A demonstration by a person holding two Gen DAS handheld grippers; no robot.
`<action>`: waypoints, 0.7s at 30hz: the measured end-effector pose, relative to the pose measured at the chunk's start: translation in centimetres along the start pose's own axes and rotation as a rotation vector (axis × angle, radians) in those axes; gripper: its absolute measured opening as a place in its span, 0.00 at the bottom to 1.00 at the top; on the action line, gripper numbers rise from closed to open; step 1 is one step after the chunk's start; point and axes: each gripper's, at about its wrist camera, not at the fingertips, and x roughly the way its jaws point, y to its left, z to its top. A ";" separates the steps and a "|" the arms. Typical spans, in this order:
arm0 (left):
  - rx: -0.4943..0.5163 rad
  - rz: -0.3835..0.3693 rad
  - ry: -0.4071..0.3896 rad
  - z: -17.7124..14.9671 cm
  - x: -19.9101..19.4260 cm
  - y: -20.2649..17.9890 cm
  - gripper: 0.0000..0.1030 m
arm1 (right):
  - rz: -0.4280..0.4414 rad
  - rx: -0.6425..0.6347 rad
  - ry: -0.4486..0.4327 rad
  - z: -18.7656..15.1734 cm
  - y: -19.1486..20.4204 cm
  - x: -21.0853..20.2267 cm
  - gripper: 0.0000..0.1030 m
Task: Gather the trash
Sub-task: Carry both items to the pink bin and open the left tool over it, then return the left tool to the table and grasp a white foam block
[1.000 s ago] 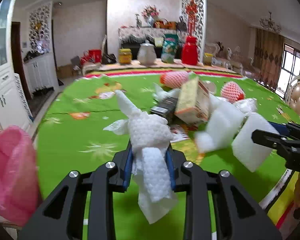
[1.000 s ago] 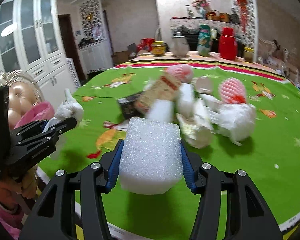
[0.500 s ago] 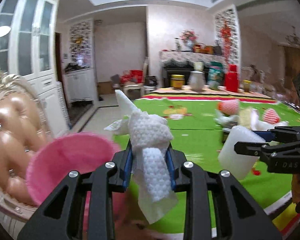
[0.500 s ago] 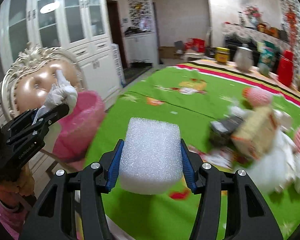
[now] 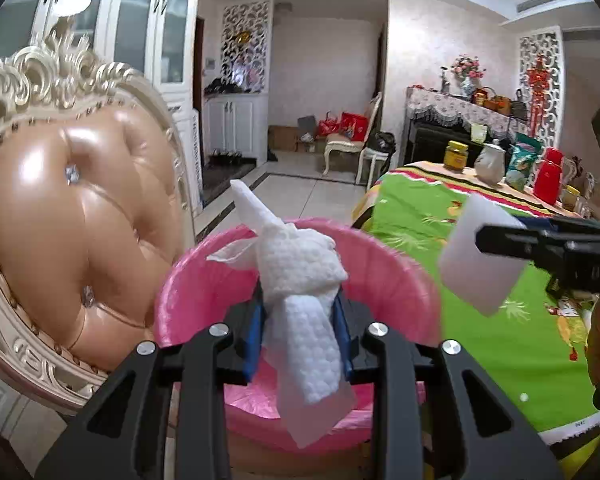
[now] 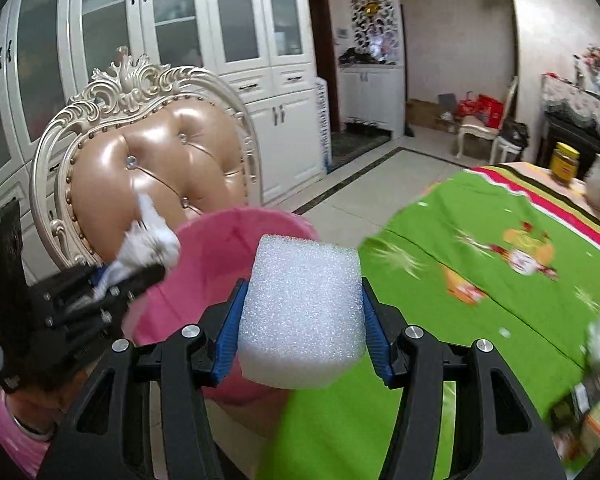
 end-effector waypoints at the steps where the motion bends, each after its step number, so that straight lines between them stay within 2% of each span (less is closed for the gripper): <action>1: -0.003 0.003 0.008 -0.2 0.3 0.3 0.28 | 0.013 -0.005 0.004 0.4 0.3 0.8 0.51; 7: -0.016 0.027 0.038 -0.6 1.7 1.4 0.33 | 0.055 -0.018 0.034 1.6 1.4 4.6 0.54; 10: -0.014 0.041 0.040 -1.0 1.9 1.5 0.54 | 0.071 -0.003 0.038 1.7 1.0 5.5 0.80; 11: -0.009 0.052 0.029 -1.2 1.7 1.4 0.62 | 0.077 0.005 0.022 1.7 0.9 5.4 0.80; 16: 0.017 0.084 0.003 -1.5 0.7 1.0 0.71 | 0.066 0.028 0.000 1.6 0.4 4.4 0.80; 21: 0.019 0.102 -0.037 -1.8 -0.9 -0.6 0.92 | 0.023 0.049 -0.044 0.4 -0.9 1.2 0.81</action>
